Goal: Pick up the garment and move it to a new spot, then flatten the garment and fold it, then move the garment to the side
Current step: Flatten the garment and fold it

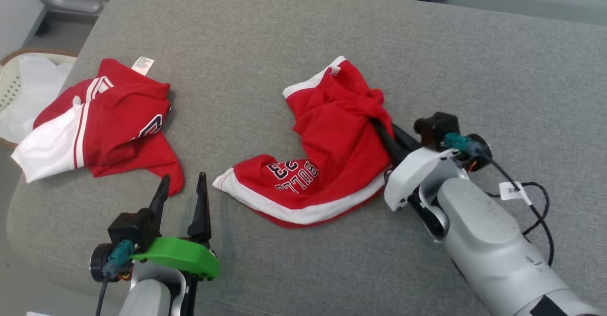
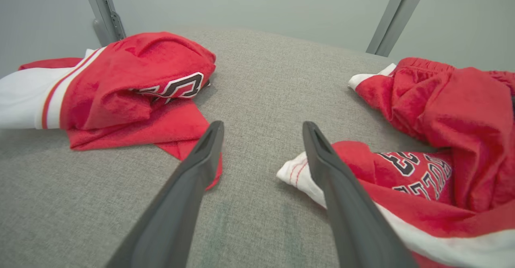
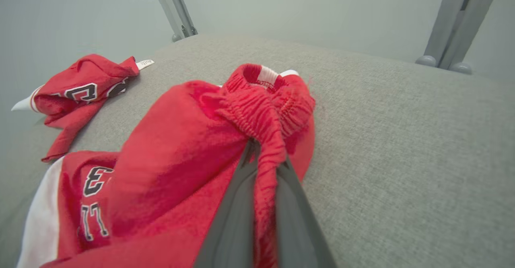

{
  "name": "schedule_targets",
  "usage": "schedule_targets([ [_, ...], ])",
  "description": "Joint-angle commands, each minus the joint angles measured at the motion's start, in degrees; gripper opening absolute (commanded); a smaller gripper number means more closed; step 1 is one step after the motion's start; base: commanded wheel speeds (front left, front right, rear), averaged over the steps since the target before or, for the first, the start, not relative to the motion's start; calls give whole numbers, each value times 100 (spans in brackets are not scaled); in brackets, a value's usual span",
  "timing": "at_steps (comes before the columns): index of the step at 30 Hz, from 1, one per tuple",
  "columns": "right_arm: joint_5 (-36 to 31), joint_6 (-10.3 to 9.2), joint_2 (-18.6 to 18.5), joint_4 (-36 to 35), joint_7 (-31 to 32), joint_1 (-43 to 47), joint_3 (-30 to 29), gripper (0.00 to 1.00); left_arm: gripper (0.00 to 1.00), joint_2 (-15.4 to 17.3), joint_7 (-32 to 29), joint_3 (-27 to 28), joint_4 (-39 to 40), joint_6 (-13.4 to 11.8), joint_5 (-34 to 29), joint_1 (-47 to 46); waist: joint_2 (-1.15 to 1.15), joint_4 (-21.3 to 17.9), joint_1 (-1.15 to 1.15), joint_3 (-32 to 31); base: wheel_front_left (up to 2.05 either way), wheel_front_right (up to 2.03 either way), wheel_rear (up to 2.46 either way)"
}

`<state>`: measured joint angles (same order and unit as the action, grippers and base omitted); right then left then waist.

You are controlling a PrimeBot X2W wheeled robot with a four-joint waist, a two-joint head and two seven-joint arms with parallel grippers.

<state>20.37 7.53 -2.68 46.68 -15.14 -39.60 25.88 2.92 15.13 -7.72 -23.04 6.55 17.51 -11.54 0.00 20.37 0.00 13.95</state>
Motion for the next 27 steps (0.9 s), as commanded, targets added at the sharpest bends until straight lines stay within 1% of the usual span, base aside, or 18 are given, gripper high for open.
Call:
schedule_targets([
  [1,-120,-8,-49,-125,-1,45,-345,0,100,6,3,-13,27,7,-12,-36,0,-143,0,-43,0,0,0],
  [7,-962,-7,-40,-792,-2,617,-2164,0,100,7,3,-56,61,-3,-119,94,0,-528,0,-225,0,0,0],
  [13,-1495,-7,-40,-1230,-3,1345,-3387,0,100,7,3,-108,15,-17,-188,224,0,-954,0,-437,0,0,0],
  [15,-1572,-8,-35,-1316,-2,1564,-3689,0,100,7,3,-131,7,-29,-210,288,0,-1090,0,-504,0,0,0],
  [17,-1609,-7,-34,-1379,-3,1752,-3872,0,100,9,3,-139,1,-44,-230,323,0,-1209,0,-556,0,0,0],
  [20,-1559,-7,-36,-1452,-4,1972,-3957,0,100,9,4,-140,-5,-56,-243,378,0,-1372,0,-625,0,0,0],
  [22,-1527,-7,-35,-1486,-4,2067,-3895,0,100,9,3,-135,-12,-73,-260,423,0,-1460,0,-666,0,0,0],
  [23,-1516,-8,-35,-1497,-4,2091,-3842,14,100,9,3,-137,-12,-77,-262,428,0,-1497,0,-679,0,0,0],
  [24,-1568,-7,-32,-1556,-4,2106,-3620,100,100,9,3,-140,-5,-82,-257,433,0,-1570,0,-700,0,0,0],
  [27,-1693,-8,-46,-1836,-4,2017,-3415,100,100,9,3,-155,-11,-88,-275,447,0,-1645,0,-717,0,0,0],
])
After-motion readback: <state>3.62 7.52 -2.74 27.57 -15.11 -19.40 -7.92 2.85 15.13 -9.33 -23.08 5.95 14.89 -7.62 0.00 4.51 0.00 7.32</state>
